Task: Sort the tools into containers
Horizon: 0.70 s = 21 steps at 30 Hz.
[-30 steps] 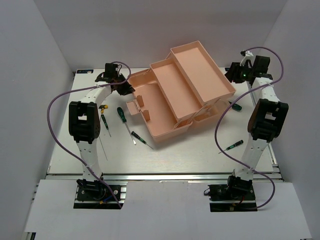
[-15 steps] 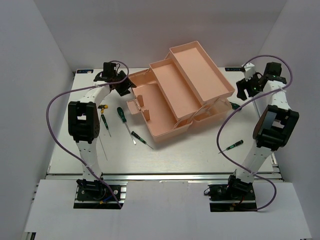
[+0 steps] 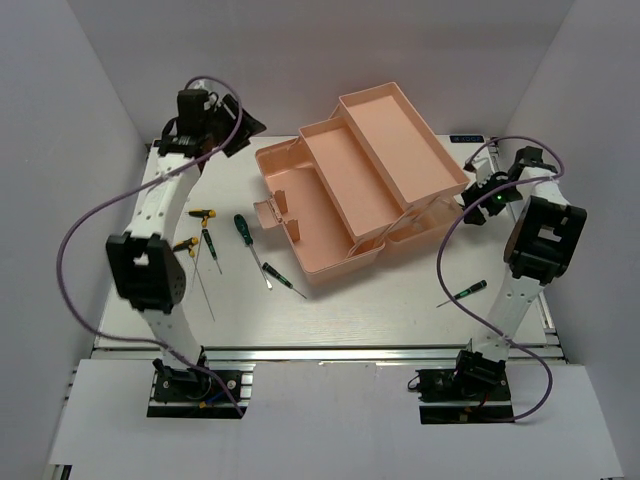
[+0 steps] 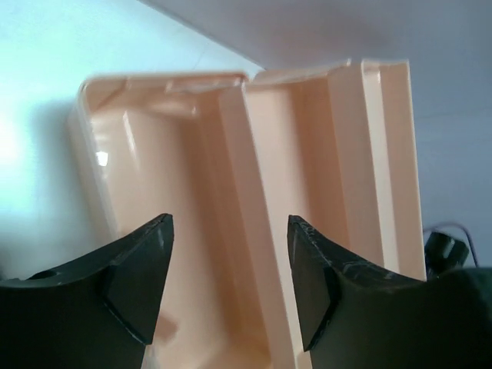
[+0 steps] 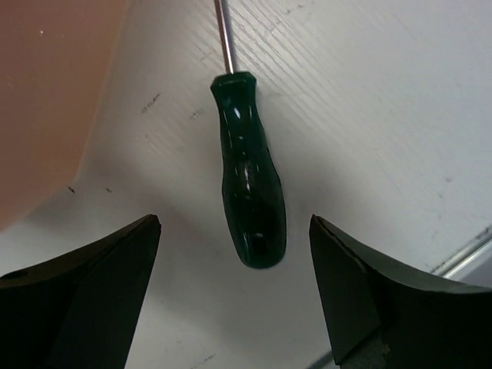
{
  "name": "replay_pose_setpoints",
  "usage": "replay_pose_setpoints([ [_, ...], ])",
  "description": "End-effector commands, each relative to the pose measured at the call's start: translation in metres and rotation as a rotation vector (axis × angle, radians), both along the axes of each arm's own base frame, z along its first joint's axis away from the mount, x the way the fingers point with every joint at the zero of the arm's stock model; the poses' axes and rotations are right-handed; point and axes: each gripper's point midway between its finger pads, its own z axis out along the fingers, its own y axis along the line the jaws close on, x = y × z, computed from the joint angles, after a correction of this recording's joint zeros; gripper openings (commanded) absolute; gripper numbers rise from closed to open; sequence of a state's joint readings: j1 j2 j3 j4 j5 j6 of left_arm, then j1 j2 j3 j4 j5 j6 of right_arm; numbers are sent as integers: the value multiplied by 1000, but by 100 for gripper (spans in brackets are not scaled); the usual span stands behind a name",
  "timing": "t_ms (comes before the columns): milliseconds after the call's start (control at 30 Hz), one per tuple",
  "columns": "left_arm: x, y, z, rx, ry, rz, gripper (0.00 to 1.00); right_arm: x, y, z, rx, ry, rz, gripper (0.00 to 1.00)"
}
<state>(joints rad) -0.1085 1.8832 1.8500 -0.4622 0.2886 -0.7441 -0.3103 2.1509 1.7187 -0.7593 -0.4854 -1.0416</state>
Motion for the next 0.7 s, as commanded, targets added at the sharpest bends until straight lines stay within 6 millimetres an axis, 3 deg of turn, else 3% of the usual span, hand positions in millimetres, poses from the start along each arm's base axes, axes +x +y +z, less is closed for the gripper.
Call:
replay_pose_setpoints([
  [0,-56,18,36,44,-62,40,71,22,9,8,-19,-61,36,84],
  [33,-67,21,31,49,-55,52,72,27,10,1,-21,-58,35,84],
  [67,-81,26,1,64,4,69,73,30,15,-2,-22,-55,40,84],
  [100,-98,31,10,66,-16,84,73,34,14,-2,-35,-56,36,83],
  [133,-108,34,3,75,3,96,73,35,17,-9,-43,-47,39,80],
  [167,-124,38,-22,91,71,104,73,35,16,-13,-53,-38,35,77],
  [200,-132,43,-28,98,90,130,72,35,14,-16,-68,-31,32,73],
  [233,-151,48,-39,106,125,151,70,32,10,-23,-89,-14,35,65],
  [367,-190,53,-51,60,166,201,65,13,2,-36,-123,29,59,50],
  [400,-203,53,-74,55,217,203,63,9,-2,-38,-130,39,50,49],
  [467,-219,54,-81,12,238,236,62,0,-10,-41,-124,62,33,38],
  [500,-229,54,-99,4,278,243,60,-3,-13,-40,-114,69,24,33],
  [533,-233,53,-104,-13,289,250,59,-6,-21,-39,-106,79,6,24],
  [667,-246,52,-124,-96,351,316,58,-26,-32,-25,-11,119,-48,6],
])
